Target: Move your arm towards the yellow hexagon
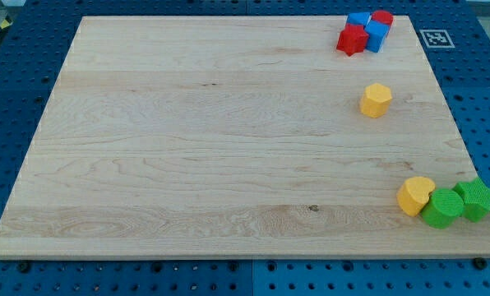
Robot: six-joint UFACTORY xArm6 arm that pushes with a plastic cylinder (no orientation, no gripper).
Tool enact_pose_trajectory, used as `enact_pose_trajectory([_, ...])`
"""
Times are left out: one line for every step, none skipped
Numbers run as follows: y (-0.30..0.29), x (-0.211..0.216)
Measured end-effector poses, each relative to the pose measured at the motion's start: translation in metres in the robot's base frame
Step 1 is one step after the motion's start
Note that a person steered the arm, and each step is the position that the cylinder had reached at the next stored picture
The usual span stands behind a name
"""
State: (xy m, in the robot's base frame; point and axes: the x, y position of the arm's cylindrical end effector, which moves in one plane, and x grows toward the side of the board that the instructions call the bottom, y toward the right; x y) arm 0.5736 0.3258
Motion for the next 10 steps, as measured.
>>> enact_pose_trajectory([-0.014,-0.001])
enact_pose_trajectory([-0.035,-0.010])
enact_pose_trajectory([-0.051,-0.012])
enact_pose_trajectory([-0.050,-0.012])
enact_pose_trajectory([-0.035,-0.057])
enact_pose_trajectory([-0.033,-0.123])
enact_pose_trajectory([-0.069,-0.178])
enact_pose_trajectory([-0.119,-0.221])
enact_pose_trajectory([-0.135,-0.225])
enact_pose_trajectory([-0.131,-0.193])
